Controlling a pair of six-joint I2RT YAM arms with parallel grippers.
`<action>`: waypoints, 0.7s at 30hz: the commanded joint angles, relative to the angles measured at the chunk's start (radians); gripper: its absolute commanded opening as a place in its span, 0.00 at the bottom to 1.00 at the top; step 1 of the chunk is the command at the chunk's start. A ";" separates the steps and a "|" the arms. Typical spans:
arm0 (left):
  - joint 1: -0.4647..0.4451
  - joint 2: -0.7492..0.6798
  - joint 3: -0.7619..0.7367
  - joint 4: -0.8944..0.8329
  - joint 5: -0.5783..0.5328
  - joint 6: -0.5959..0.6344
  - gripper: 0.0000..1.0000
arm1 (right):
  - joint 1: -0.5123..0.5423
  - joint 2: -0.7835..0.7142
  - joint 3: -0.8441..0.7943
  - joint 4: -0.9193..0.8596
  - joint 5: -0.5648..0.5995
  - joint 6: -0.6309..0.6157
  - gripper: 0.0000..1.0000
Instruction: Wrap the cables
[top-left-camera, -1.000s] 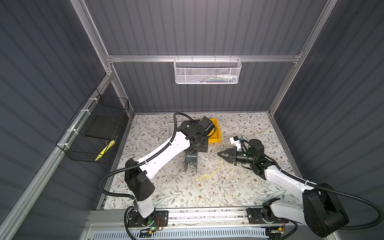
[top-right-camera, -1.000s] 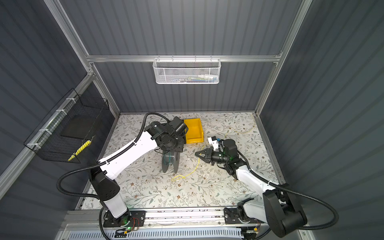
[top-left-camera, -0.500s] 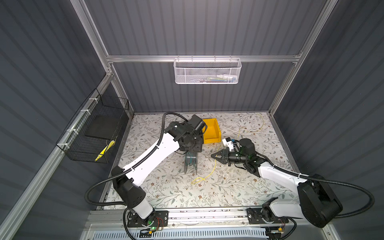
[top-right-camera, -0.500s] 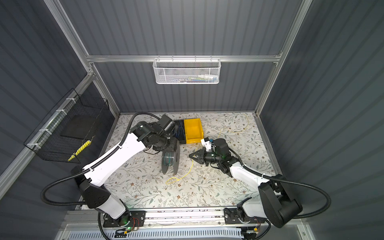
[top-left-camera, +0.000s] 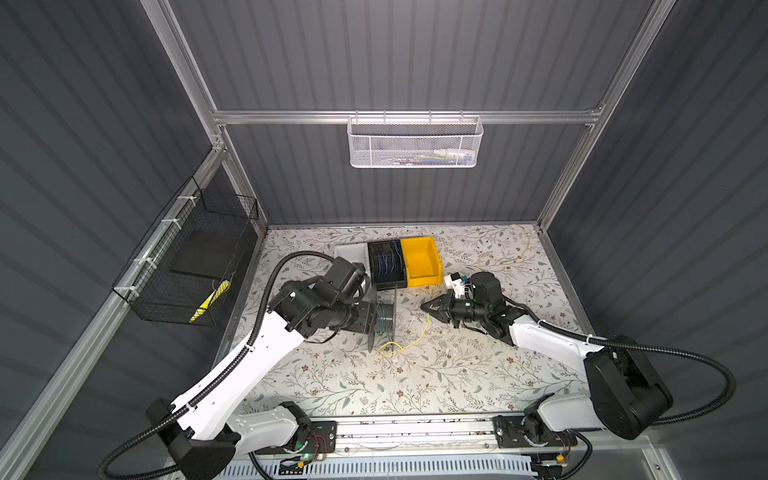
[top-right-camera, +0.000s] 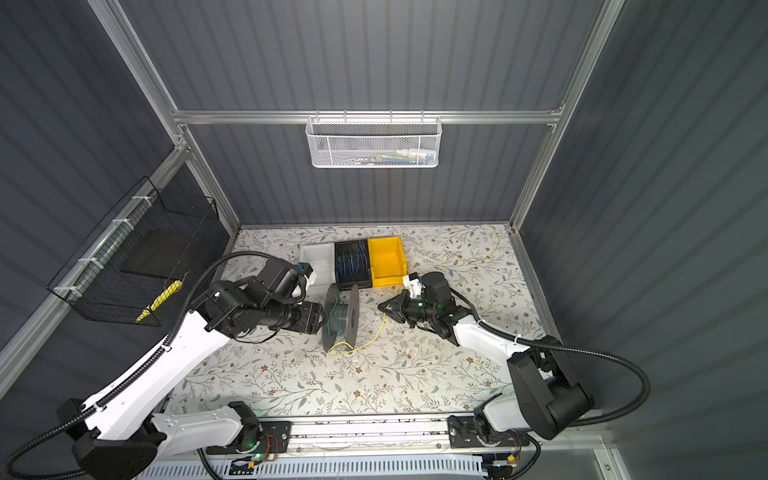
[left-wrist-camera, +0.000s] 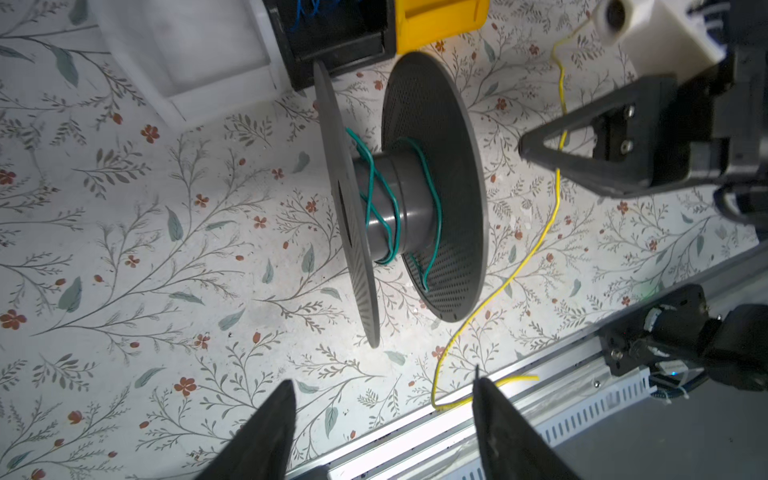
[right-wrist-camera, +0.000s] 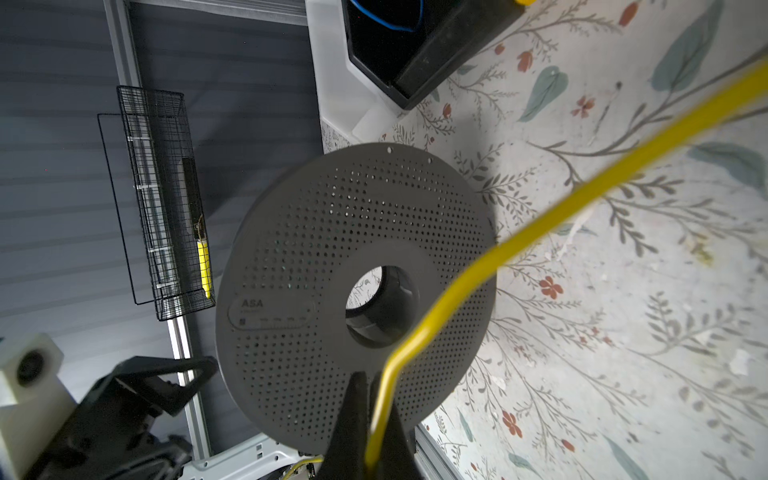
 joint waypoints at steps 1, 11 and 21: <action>-0.015 -0.039 -0.047 0.049 0.044 0.059 0.70 | 0.001 0.031 0.048 -0.055 -0.014 0.002 0.00; -0.021 -0.040 -0.144 0.144 -0.021 0.115 0.76 | 0.001 0.119 0.115 -0.078 -0.045 0.004 0.00; -0.021 -0.012 -0.211 0.280 0.024 0.153 0.77 | 0.000 0.111 0.110 -0.093 -0.057 0.003 0.00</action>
